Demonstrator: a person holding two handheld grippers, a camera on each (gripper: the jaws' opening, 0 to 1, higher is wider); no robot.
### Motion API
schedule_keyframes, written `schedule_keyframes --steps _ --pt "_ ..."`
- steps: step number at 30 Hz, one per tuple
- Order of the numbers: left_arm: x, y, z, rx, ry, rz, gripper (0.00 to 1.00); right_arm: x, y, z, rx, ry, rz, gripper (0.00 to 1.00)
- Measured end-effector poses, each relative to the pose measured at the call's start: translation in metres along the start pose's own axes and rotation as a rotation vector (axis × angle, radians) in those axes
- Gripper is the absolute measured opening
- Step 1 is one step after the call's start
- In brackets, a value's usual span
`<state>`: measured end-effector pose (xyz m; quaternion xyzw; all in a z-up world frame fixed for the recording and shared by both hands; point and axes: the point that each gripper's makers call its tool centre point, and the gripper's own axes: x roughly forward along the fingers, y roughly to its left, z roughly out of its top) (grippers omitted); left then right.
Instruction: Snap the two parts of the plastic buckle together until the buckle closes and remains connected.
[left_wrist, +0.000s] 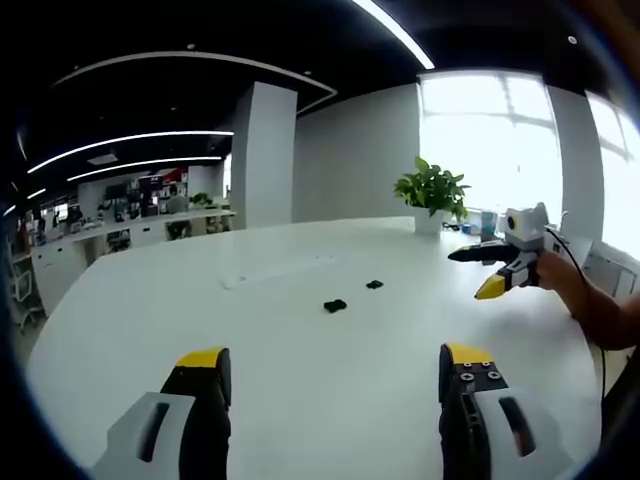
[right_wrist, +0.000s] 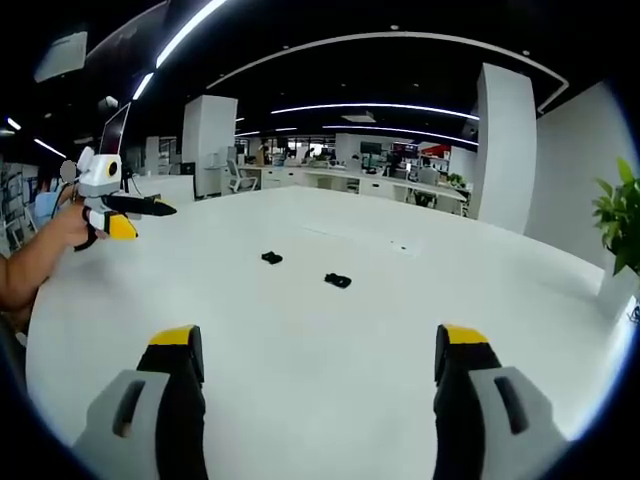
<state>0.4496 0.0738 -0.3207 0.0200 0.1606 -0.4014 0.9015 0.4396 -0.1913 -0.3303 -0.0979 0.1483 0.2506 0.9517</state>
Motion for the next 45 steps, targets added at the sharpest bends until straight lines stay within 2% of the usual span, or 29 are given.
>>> schedule_keyframes --steps 10,22,37,45 --pt "0.002 0.003 0.0 -0.001 0.003 0.002 0.86 0.001 -0.005 0.002 0.004 0.0 -0.006 0.97" --pt "0.006 0.007 0.01 0.012 0.0 0.002 0.86 0.005 -0.007 0.006 -0.002 0.003 -0.001 0.97" --pt "0.009 0.008 0.01 0.013 0.01 0.004 0.84 0.007 -0.006 0.009 -0.019 0.006 -0.001 0.97" --pt "0.015 0.012 0.013 0.022 0.009 0.011 0.87 0.012 -0.008 0.004 -0.011 0.017 0.006 0.96"
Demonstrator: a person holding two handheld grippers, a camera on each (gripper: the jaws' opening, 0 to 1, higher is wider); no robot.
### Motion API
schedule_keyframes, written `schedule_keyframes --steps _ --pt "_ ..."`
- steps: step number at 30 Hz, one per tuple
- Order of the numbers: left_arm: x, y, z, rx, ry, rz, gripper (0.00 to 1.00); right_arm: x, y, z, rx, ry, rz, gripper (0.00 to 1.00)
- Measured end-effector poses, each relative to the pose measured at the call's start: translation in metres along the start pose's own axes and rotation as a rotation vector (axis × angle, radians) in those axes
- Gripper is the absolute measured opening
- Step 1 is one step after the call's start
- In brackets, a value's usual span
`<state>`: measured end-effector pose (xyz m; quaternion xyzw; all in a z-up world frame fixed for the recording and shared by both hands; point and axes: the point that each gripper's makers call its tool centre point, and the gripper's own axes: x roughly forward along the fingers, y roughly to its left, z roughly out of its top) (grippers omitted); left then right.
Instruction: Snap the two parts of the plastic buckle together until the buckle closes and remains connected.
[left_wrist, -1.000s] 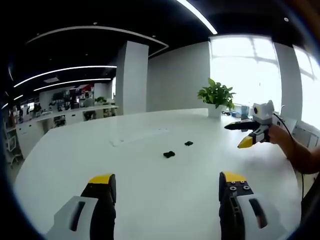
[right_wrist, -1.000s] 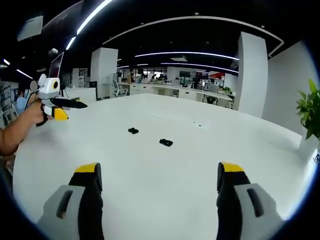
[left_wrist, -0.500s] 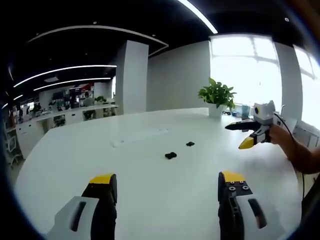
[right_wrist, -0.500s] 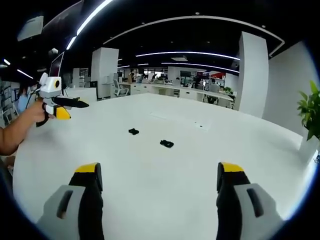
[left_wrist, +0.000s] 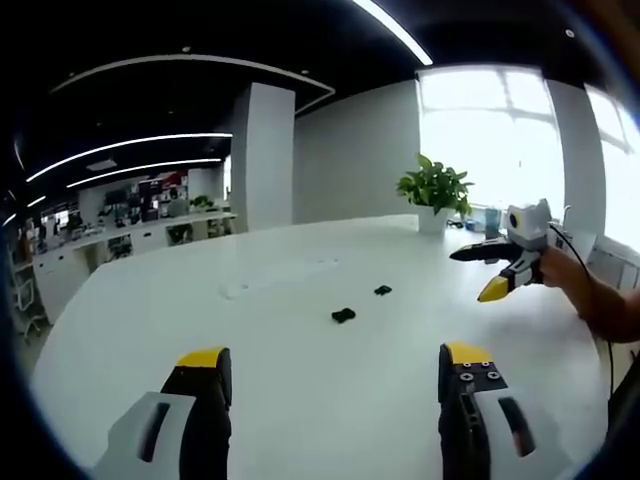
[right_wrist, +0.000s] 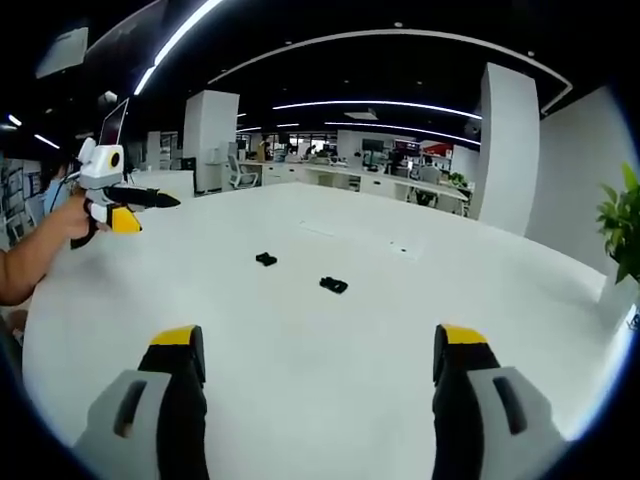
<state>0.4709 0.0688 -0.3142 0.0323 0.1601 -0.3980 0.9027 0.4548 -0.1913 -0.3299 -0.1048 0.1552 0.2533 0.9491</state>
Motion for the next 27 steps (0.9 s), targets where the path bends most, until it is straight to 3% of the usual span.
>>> schedule_keyframes --steps 10,27 --pt "0.005 0.005 0.0 0.01 0.013 0.0 0.87 0.002 -0.004 0.005 0.03 -0.018 0.003 0.96" --pt "0.013 0.005 0.002 0.02 0.027 -0.011 0.86 0.006 -0.008 0.005 0.005 0.002 0.0 0.96"
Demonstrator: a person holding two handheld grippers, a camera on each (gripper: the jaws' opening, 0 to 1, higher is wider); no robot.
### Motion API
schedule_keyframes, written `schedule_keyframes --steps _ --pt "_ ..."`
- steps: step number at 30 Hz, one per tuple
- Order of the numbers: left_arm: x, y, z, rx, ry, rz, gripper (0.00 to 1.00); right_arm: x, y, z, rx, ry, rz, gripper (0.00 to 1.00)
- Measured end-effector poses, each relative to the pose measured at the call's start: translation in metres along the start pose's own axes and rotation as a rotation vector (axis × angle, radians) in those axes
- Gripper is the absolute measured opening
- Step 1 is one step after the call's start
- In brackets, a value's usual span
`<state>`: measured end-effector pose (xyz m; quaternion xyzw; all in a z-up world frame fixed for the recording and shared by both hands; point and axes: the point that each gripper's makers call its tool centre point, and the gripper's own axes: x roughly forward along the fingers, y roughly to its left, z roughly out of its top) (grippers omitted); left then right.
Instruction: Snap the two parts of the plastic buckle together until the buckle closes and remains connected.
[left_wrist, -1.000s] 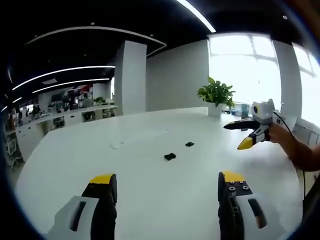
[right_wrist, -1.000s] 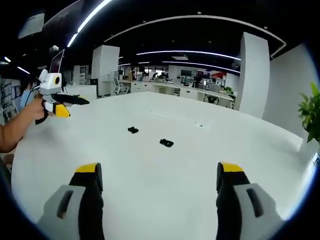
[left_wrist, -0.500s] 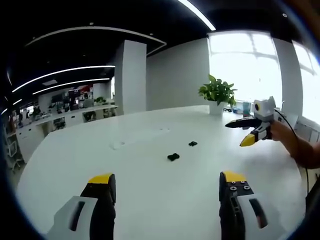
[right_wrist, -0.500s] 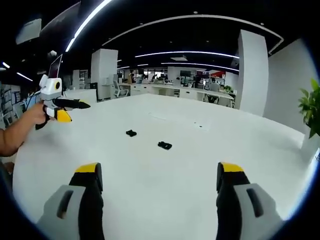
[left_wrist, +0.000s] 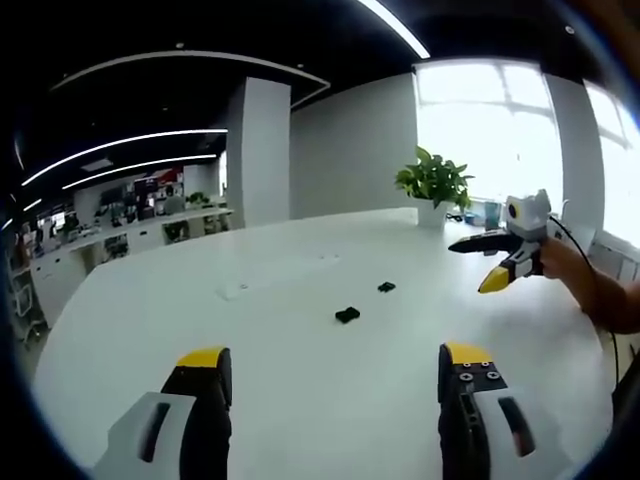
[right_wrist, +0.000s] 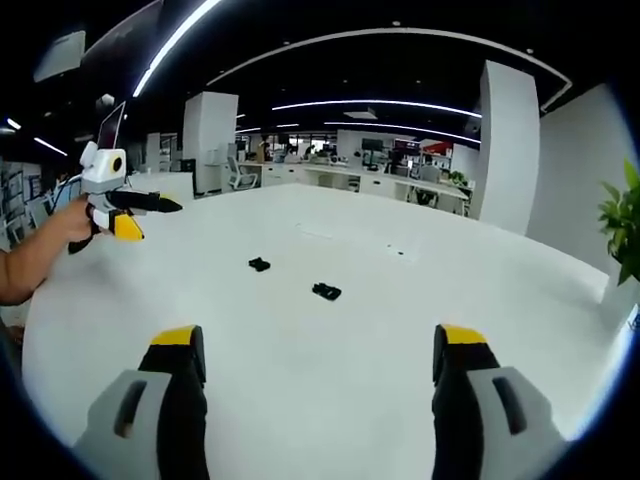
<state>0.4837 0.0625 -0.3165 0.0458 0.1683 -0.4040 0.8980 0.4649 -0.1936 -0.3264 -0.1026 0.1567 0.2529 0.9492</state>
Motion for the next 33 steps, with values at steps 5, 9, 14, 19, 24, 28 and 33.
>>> schedule_keyframes --steps 5,9,14,19,24,28,33 --pt "0.003 0.0 0.003 0.011 0.004 0.0 0.86 0.001 -0.004 -0.001 0.001 0.006 -0.008 0.96" --pt "0.006 0.001 0.004 0.013 0.004 -0.001 0.85 0.002 -0.008 0.001 0.006 0.001 -0.013 0.96" --pt "0.01 0.002 0.005 0.018 0.009 -0.003 0.85 0.005 -0.009 0.003 0.002 0.002 -0.014 0.96" --pt "0.014 0.004 0.003 0.021 0.015 -0.005 0.84 0.009 -0.01 0.002 -0.003 0.005 -0.012 0.96" --pt "0.017 0.007 0.003 0.023 0.019 -0.004 0.84 0.012 -0.013 0.0 -0.007 0.016 -0.009 0.96" --pt "0.02 0.008 0.002 0.026 0.024 -0.006 0.84 0.014 -0.016 0.001 -0.009 0.017 -0.012 0.96" --pt "0.021 0.009 0.0 0.024 0.029 -0.006 0.84 0.017 -0.017 0.002 -0.019 0.02 -0.011 0.96"
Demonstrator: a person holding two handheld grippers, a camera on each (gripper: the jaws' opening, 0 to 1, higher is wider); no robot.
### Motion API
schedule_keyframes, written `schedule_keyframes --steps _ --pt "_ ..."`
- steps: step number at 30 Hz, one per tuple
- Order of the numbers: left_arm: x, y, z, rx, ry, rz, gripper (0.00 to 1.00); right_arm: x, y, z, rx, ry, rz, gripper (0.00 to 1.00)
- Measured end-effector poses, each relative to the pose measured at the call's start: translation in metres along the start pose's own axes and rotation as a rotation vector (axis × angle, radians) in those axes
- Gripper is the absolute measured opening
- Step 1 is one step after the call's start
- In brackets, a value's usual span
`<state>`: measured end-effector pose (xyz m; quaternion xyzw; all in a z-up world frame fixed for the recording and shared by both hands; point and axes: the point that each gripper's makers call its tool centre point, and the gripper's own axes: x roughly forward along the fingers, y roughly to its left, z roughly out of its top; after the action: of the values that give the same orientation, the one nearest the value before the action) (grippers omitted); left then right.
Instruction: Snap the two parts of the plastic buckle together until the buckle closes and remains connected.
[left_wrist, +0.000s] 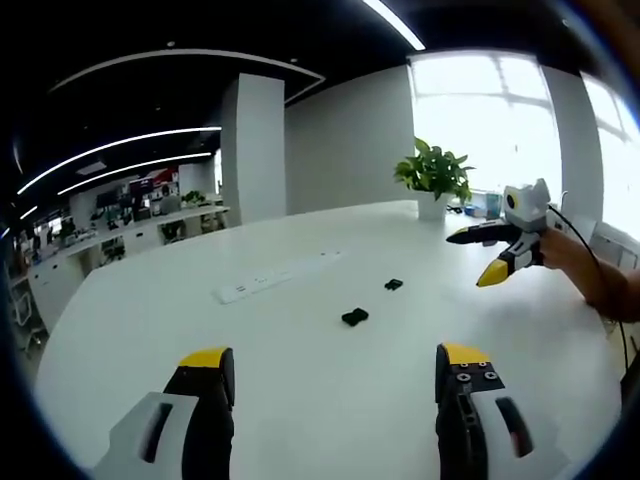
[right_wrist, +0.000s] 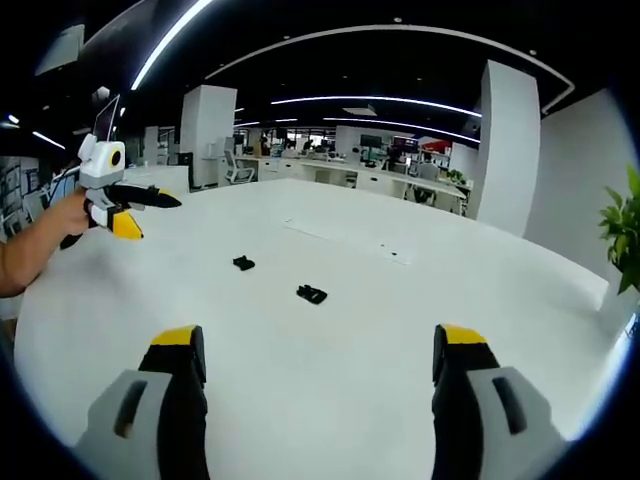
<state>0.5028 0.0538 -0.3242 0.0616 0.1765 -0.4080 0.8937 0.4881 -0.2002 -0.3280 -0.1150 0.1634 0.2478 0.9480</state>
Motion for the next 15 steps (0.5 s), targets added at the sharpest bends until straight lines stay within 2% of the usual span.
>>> schedule_keyframes --steps 15 --pt "0.0094 0.0013 0.0084 0.018 0.005 -0.008 0.83 0.004 -0.0028 -0.0001 -0.008 0.006 0.001 0.96"
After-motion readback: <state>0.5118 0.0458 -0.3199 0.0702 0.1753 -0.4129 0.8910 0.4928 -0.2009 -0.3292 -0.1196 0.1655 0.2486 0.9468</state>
